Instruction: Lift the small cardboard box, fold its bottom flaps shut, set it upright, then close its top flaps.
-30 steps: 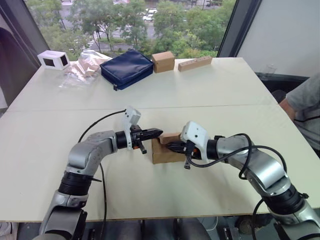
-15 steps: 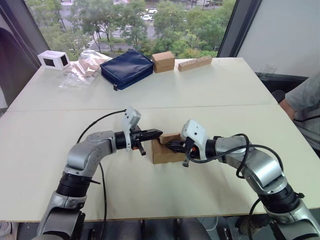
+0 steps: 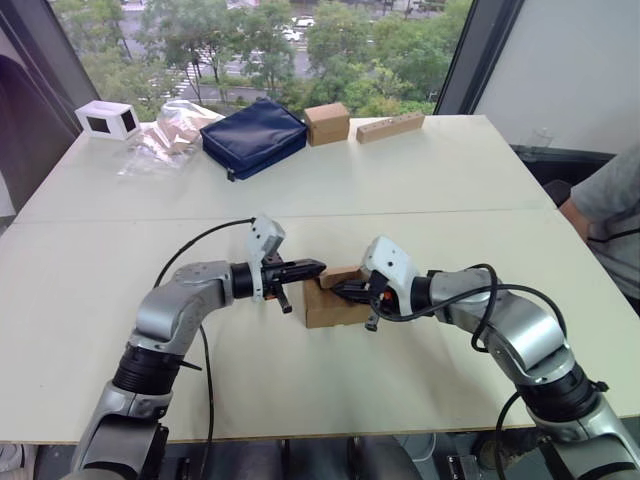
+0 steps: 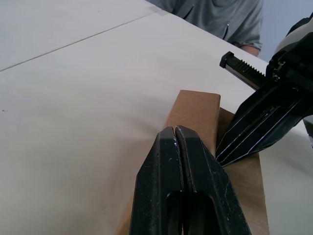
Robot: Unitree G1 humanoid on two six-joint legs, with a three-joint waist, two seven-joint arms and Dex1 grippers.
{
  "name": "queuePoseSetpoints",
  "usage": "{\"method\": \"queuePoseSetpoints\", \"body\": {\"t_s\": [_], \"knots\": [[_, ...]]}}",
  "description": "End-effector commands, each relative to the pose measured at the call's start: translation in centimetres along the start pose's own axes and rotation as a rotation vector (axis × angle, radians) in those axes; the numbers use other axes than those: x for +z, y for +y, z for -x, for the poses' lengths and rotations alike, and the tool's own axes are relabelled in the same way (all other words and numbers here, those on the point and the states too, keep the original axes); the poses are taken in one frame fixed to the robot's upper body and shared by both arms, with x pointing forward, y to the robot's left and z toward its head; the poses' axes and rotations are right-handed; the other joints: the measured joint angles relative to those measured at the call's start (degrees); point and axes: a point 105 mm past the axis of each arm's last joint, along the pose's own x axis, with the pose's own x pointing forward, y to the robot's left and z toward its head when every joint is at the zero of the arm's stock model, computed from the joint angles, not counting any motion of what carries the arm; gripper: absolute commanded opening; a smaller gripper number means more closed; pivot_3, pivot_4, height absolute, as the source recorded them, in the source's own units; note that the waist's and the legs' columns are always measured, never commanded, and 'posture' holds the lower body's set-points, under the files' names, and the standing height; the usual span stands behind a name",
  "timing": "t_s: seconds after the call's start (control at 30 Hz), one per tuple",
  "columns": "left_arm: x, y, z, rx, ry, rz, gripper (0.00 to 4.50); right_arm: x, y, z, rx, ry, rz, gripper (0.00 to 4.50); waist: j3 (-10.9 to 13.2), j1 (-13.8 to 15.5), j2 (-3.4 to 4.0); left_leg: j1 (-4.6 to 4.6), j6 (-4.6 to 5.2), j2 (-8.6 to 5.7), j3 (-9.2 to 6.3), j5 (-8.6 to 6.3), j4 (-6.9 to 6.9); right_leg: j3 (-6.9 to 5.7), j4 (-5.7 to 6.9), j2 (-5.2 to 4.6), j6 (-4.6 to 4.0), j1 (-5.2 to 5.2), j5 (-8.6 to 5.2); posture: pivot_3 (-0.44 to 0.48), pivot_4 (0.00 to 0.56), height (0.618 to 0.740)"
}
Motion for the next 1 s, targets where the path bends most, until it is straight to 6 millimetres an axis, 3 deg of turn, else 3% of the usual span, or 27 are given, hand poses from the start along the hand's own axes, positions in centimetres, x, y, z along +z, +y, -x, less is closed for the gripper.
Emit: {"method": "queuePoseSetpoints", "body": {"t_s": [0.03, 0.57, 0.87, 1.0], "knots": [[0.1, -0.6, -0.2, -0.025, 0.008, -0.041, 0.01, 1.4, -0.1, 0.6, -0.007, -0.049, 0.022, 0.00, 0.0, 0.0, 0.00, 0.00, 0.00, 0.00, 0.00, 0.00, 0.00, 0.00, 0.00, 0.00, 0.00, 0.00, 0.00, 0.000, 0.150, 0.740], [-0.9, -1.2, -0.1, -0.065, 0.078, -0.120, 0.01, 1.6, 0.5, 1.3, 0.012, -0.082, -0.015, 0.00, 0.0, 0.0, 0.00, 0.00, 0.00, 0.00, 0.00, 0.00, -0.01, 0.00, 0.00, 0.01, 0.00, 0.00, 0.00, 0.000, 0.150, 0.740], [3.1, -0.9, 0.6, -0.032, -0.108, -0.011, 0.01, 3.9, -0.8, 3.1, -0.052, -0.255, -0.083, 0.00, 0.0, 0.0, 0.00, -0.01, 0.01, 0.02, -0.01, 0.00, -0.01, 0.00, -0.01, 0.02, 0.00, 0.01, 0.00, 0.000, 0.150, 0.740], [3.7, -1.2, 0.8, -0.026, -0.118, -0.010, 0.01, 4.0, -1.7, 3.1, -0.093, -0.259, -0.082, 0.00, 0.0, -0.1, 0.00, 0.00, 0.01, 0.02, -0.01, 0.00, -0.02, 0.00, -0.01, 0.02, 0.00, 0.01, 0.00, 0.000, 0.150, 0.740]]}}
